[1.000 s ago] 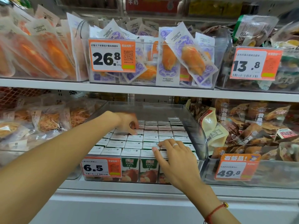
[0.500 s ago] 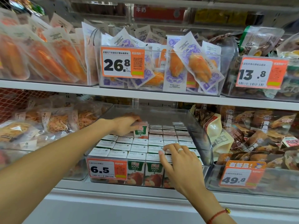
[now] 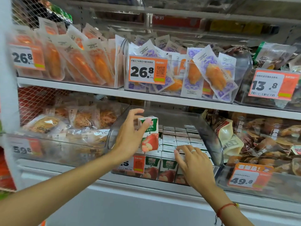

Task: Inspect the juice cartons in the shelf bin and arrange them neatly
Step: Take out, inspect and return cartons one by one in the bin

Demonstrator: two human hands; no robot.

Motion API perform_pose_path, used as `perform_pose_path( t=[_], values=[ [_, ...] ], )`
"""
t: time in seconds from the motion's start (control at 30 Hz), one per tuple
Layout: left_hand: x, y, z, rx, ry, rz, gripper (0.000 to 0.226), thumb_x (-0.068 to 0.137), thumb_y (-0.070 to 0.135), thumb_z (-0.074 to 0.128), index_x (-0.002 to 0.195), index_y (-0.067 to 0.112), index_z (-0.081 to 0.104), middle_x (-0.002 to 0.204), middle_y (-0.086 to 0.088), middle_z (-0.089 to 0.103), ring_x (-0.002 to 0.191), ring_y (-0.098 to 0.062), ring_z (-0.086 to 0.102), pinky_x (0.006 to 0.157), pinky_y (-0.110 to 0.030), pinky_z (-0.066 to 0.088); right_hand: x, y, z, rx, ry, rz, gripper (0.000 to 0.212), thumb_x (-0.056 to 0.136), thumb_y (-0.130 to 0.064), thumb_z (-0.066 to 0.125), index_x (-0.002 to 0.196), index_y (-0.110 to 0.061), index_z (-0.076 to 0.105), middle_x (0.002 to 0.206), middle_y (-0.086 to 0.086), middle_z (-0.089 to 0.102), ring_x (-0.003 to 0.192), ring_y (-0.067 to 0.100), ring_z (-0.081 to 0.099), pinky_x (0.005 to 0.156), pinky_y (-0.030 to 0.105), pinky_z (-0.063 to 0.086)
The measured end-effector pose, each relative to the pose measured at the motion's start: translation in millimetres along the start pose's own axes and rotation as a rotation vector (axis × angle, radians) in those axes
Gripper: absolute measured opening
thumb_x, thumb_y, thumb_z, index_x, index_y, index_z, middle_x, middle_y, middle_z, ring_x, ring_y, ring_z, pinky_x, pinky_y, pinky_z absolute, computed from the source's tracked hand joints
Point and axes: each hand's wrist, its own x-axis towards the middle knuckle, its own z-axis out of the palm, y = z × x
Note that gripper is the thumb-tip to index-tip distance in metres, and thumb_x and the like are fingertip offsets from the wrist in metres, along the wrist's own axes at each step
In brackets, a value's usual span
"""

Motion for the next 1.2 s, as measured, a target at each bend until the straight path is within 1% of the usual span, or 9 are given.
perform_pose_path(
  t=[0.1, 0.17, 0.27, 0.33, 0.57, 0.7, 0.83, 1.0, 1.2],
  values=[
    [-35.1, 14.6, -12.4, -0.15, 0.007, -0.28, 0.03, 0.091, 0.042, 0.062, 0.118, 0.032, 0.053, 0.104, 0.015, 0.056, 0.088, 0.006, 0.056, 0.054, -0.005, 0.044, -5.1, -10.6, -12.8, 0.192, -0.019, 0.017, 0.033, 0.1, -0.04, 0.044, 0.116, -0.022, 0.067, 0.122, -0.004, 0.063, 0.117, 0.017, 0.051, 0.097, 0.03, 0.038],
    [-58.8, 17.4, -21.4, -0.256, -0.009, -0.419, 0.035, 0.088, 0.045, 0.064, 0.118, 0.03, 0.058, 0.107, 0.007, 0.066, 0.093, 0.0, 0.062, 0.063, -0.013, 0.048, -14.6, -30.1, -26.4, 0.447, 0.027, 0.016, 0.035, 0.099, -0.041, 0.046, 0.111, -0.02, 0.071, 0.119, -0.007, 0.064, 0.112, 0.009, 0.051, 0.093, 0.026, 0.04],
    [-83.9, 14.1, -31.0, -0.362, 0.024, -0.524, 0.036, 0.083, 0.044, 0.068, 0.113, 0.026, 0.063, 0.095, 0.003, 0.076, 0.091, -0.012, 0.07, 0.079, -0.029, 0.056, -31.8, -66.4, -48.4, 1.012, -0.251, 0.155, 0.049, 0.088, -0.066, 0.037, 0.1, -0.033, 0.072, 0.099, -0.018, 0.07, 0.093, -0.001, 0.063, 0.08, 0.019, 0.047],
    [-93.9, 10.9, -35.3, -0.413, 0.031, -0.543, 0.031, 0.083, 0.043, 0.069, 0.109, 0.025, 0.064, 0.087, 0.006, 0.077, 0.078, -0.008, 0.073, 0.067, -0.023, 0.057, -41.1, -81.0, -51.2, 1.165, -0.432, 0.168, 0.049, 0.08, -0.069, 0.04, 0.088, -0.033, 0.072, 0.086, -0.01, 0.074, 0.079, 0.006, 0.07, 0.07, 0.02, 0.055],
    [-113.3, 0.2, -38.5, -0.397, -0.039, -0.545, 0.035, 0.081, 0.043, 0.07, 0.111, 0.027, 0.065, 0.088, 0.013, 0.076, 0.081, -0.003, 0.073, 0.062, -0.015, 0.052, -54.7, -95.4, -38.2, 1.156, -0.511, 0.137, 0.04, 0.083, -0.061, 0.053, 0.095, -0.028, 0.072, 0.091, -0.007, 0.073, 0.082, 0.004, 0.069, 0.064, 0.017, 0.055],
    [-117.1, -4.6, -36.2, -0.375, -0.071, -0.553, 0.041, 0.085, 0.034, 0.07, 0.123, 0.018, 0.062, 0.11, 0.004, 0.072, 0.095, -0.007, 0.071, 0.075, -0.018, 0.057, -54.4, -98.0, -32.6, 1.155, -0.447, 0.177, 0.035, 0.092, -0.056, 0.049, 0.089, -0.029, 0.071, 0.088, -0.003, 0.074, 0.079, 0.004, 0.069, 0.067, 0.019, 0.056],
    [-121.6, -4.3, -35.2, -0.375, -0.138, -0.563, 0.036, 0.089, 0.03, 0.068, 0.121, 0.015, 0.065, 0.108, 0.001, 0.072, 0.086, -0.005, 0.072, 0.07, -0.017, 0.058, -49.9, -97.5, -34.5, 1.243, -0.402, 0.266, 0.032, 0.095, -0.053, 0.048, 0.081, -0.031, 0.068, 0.074, -0.019, 0.073, 0.07, -0.005, 0.068, 0.053, 0.008, 0.048],
    [-120.6, -7.9, -37.1, -0.38, -0.162, -0.6, 0.039, 0.089, 0.031, 0.068, 0.124, 0.015, 0.064, 0.113, 0.0, 0.072, 0.094, -0.01, 0.072, 0.072, -0.019, 0.058, -49.1, -93.0, -31.0, 1.247, -0.477, 0.3, 0.032, 0.095, -0.054, 0.048, 0.09, -0.031, 0.07, 0.086, -0.011, 0.076, 0.083, 0.004, 0.071, 0.064, 0.015, 0.053],
    [-117.4, -12.6, -41.1, -0.359, -0.24, -0.637, 0.025, 0.089, 0.027, 0.069, 0.112, 0.019, 0.069, 0.092, 0.005, 0.077, 0.083, -0.007, 0.074, 0.065, -0.016, 0.056, -51.3, -89.2, -27.9, 1.199, -0.537, 0.305, 0.033, 0.098, -0.048, 0.046, 0.1, -0.026, 0.07, 0.096, -0.002, 0.075, 0.091, 0.012, 0.071, 0.078, 0.025, 0.056]
  ],
)
